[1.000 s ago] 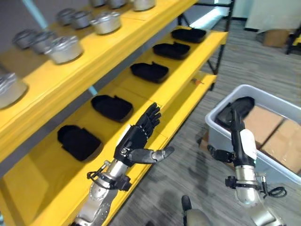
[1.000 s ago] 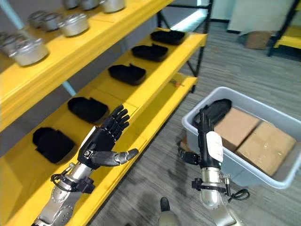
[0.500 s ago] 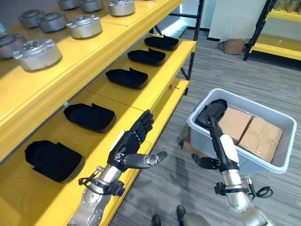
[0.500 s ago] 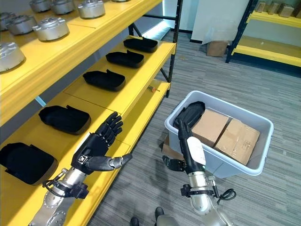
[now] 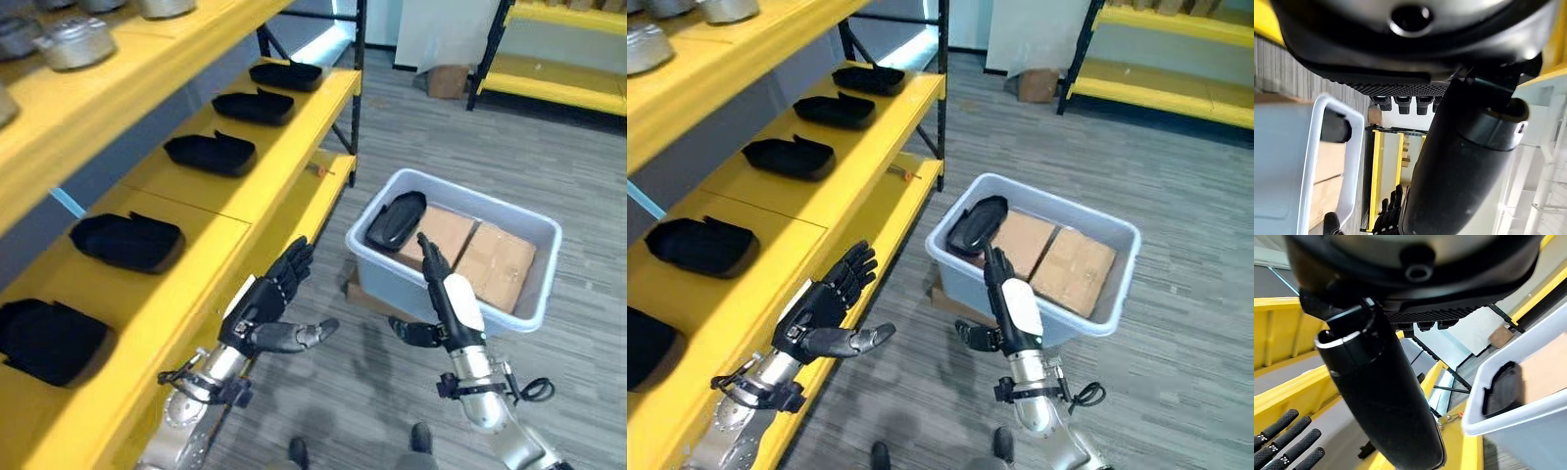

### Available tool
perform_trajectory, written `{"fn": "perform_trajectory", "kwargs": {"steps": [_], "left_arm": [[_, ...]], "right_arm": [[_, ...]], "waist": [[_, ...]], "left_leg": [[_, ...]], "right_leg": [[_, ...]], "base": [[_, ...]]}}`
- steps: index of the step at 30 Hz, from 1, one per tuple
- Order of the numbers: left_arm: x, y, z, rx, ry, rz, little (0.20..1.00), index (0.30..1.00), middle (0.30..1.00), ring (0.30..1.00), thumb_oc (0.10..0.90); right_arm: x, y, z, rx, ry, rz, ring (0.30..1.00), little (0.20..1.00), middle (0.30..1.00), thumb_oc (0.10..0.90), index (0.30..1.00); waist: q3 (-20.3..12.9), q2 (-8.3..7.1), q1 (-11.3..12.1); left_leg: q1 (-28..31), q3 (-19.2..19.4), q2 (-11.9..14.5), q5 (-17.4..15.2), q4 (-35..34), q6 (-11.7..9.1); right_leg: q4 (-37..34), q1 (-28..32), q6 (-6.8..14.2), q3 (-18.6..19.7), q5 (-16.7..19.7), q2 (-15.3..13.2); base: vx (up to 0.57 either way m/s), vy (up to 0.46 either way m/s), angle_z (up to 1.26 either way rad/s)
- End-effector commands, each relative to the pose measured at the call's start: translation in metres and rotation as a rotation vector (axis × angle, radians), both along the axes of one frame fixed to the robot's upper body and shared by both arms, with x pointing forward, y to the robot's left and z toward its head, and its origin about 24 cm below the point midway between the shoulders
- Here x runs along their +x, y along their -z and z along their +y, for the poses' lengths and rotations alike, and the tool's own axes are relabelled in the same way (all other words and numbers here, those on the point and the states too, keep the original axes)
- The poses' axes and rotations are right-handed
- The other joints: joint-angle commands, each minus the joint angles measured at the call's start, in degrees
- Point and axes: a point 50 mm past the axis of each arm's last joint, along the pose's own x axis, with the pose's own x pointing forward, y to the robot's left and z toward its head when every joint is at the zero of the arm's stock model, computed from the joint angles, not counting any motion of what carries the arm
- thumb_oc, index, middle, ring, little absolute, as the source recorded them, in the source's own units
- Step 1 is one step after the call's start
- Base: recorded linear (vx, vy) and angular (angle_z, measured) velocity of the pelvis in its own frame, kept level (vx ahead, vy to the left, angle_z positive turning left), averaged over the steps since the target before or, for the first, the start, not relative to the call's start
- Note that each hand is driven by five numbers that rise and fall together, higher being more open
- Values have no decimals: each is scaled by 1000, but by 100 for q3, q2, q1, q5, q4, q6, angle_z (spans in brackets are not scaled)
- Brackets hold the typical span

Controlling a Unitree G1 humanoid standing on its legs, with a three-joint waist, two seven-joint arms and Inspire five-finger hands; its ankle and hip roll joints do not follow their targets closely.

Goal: Move parts from the plastic box to the shelf.

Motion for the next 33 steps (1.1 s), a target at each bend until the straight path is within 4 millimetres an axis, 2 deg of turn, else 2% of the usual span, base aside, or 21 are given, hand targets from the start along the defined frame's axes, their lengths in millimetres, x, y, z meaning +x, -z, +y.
{"fn": "perform_trajectory", "kwargs": {"steps": [1, 3, 8, 15, 17, 19, 21, 22, 23, 24, 25, 27, 30, 33], "left_arm": [[9, -57, -8, -86, 24, -339, 1000, 1000, 1000, 1000, 900], [9, -58, -9, -83, 21, -342, 1000, 1000, 1000, 1000, 900], [4, -57, -8, -84, 35, -311, 1000, 1000, 1000, 1000, 900], [5, -51, -3, -133, 37, -256, 1000, 1000, 1000, 1000, 900], [9, -48, -5, -150, 42, -227, 1000, 1000, 1000, 1000, 900], [13, -43, -8, -174, 58, -179, 1000, 1000, 1000, 1000, 900], [16, -40, -12, -192, 87, -157, 1000, 1000, 1000, 1000, 900], [17, -40, -13, -200, 103, -155, 1000, 1000, 1000, 1000, 900], [16, -40, -19, -232, 153, -153, 1000, 1000, 1000, 1000, 900], [14, -40, -19, -240, 157, -150, 1000, 1000, 1000, 1000, 900], [13, -43, -19, -224, 149, -152, 1000, 1000, 1000, 1000, 900], [12, -44, -18, -225, 140, -151, 1000, 1000, 1000, 1000, 900], [7, -42, -8, -229, 97, -141, 1000, 1000, 1000, 1000, 900], [2, -36, 0, -253, 107, -104, 1000, 1000, 1000, 1000, 900]], "right_arm": [[19, -51, 6, 29, -62, -236, 1000, 1000, 1000, 900, 1000], [19, -51, 5, 9, -63, -237, 1000, 1000, 1000, 900, 1000], [20, -51, -4, -14, -25, -239, 1000, 1000, 1000, 900, 1000], [21, -55, -16, -50, 27, -287, 1000, 1000, 1000, 900, 1000], [21, -56, -20, -56, 42, -298, 1000, 1000, 1000, 900, 1000], [18, -55, -27, -60, 59, -292, 1000, 1000, 1000, 900, 1000], [16, -52, -31, -74, 77, -280, 1000, 1000, 1000, 900, 1000], [16, -51, -32, -82, 86, -270, 1000, 1000, 1000, 900, 1000], [16, -43, -37, -78, 96, -234, 1000, 1000, 1000, 900, 1000], [14, -41, -37, -77, 89, -226, 1000, 1000, 1000, 900, 1000], [8, -39, -36, -72, 61, -198, 1000, 1000, 1000, 900, 1000], [6, -38, -36, -71, 49, -187, 1000, 1000, 1000, 900, 1000], [0, -35, -34, -53, 2, -137, 1000, 1000, 1000, 900, 1000], [-4, -33, -33, -38, -19, -115, 1000, 1000, 1000, 900, 1000]], "waist": [[-351, -50, 71], [-382, -66, 90], [-444, -8, 103], [-398, 103, -3], [-359, 171, -85], [-343, 198, -207], [-328, 206, -295], [-322, 208, -324], [-300, 254, -345], [-289, 276, -340], [-270, 328, -370], [-255, 330, -343], [-247, 317, -148], [-260, 289, -10]], "left_leg": [[66, 210, -91, -672, 357, 469], [83, 255, 50, -612, 356, 392], [110, 161, 423, -425, 380, 187], [-88, 55, 776, -256, 744, 69], [-243, 113, 981, 117, 984, -34], [-383, 397, 1146, 448, 1277, -122], [-531, 596, 1168, 520, 1559, -148], [-584, 630, 1141, 502, 1666, -142], [-646, 544, 741, 197, 1735, 1], [-658, 475, 556, 92, 1708, 73], [-684, 382, 135, -61, 1430, 217], [-729, 275, 10, -50, 1262, 227], [-948, -261, -291, 31, 860, 225], [-1092, -428, -344, 151, 659, 201]], "right_leg": [[301, -425, 70, -185, 102, -150], [289, -333, 27, -285, -24, -87], [544, -90, -280, -410, -529, 191], [1207, -287, -654, -356, -1009, 465], [1349, -349, -804, -406, -1147, 585], [1380, -357, -917, -569, -1207, 653], [1380, -339, -983, -698, -1242, 681], [1378, -334, -1007, -717, -1255, 690], [1363, -329, -1021, -606, -1249, 742], [1368, -334, -1006, -532, -1232, 771], [1253, -255, -957, -327, -1160, 898], [1177, -186, -931, -255, -1143, 931], [943, 25, -884, -78, -1123, 1024], [861, 177, -881, -81, -1173, 1061]], "base": [[52, -289, -6], [76, -337, -12], [118, -354, -4], [75, -267, 0], [57, -240, 0], [52, -244, 3], [27, -165, 16], [67, -144, 28], [95, -113, 27], [207, -113, 2], [175, -47, -17], [128, -16, -36], [141, 10, -46], [133, 28, -69]]}}
